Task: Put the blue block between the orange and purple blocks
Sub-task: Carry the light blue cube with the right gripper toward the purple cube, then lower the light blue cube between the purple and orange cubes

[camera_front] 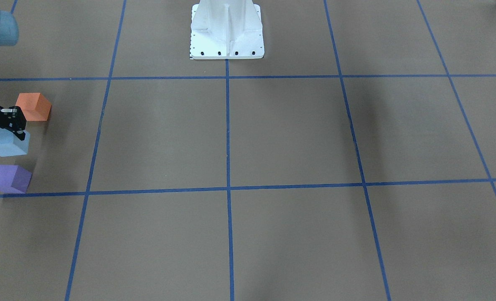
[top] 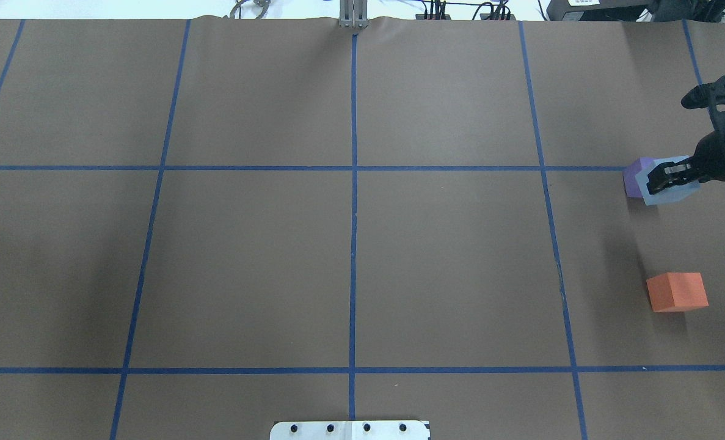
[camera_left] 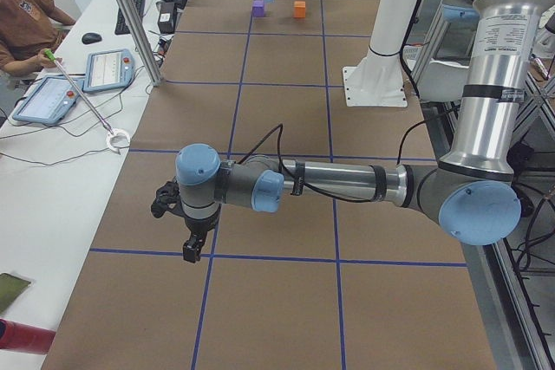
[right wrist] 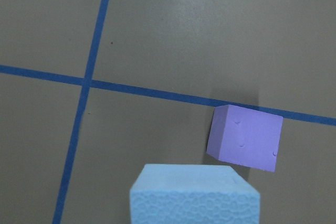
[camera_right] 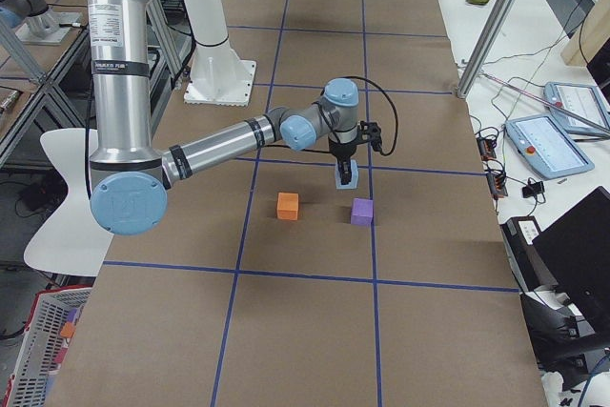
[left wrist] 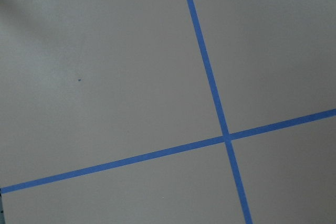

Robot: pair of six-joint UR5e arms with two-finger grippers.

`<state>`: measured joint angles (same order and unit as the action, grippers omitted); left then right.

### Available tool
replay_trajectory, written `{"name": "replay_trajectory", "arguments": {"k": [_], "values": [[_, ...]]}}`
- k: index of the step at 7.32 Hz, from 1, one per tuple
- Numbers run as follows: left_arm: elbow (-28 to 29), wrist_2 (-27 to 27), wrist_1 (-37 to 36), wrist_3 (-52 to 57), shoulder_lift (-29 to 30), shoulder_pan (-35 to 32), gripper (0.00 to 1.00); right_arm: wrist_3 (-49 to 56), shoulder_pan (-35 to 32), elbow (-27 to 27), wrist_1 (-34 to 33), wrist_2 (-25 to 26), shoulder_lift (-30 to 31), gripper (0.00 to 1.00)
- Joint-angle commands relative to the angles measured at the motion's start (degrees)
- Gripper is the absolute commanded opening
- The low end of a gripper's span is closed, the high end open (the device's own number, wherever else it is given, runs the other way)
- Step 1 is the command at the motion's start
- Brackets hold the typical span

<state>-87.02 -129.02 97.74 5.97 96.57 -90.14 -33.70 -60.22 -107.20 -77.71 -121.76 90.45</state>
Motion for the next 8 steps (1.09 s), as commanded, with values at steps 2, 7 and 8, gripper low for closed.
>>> {"name": "replay_trajectory", "arguments": {"k": [2, 7, 8], "values": [[-1.57, 0.0, 0.0, -3.24, 0.02, 1.72, 1.0, -3.02, 0.02, 6.71, 9.47, -0.85, 2.97, 0.0], [-1.66, 1.22, 0.08, -3.33, 0.02, 2.25, 1.0, -6.64, 3.53, 9.11, 10.91, -2.25, 3.24, 0.0], [-1.66, 1.49, 0.08, -3.33, 0.02, 2.25, 1.0, -6.64, 4.23, 9.46, 10.74, -3.38, 3.32, 0.0]]}}
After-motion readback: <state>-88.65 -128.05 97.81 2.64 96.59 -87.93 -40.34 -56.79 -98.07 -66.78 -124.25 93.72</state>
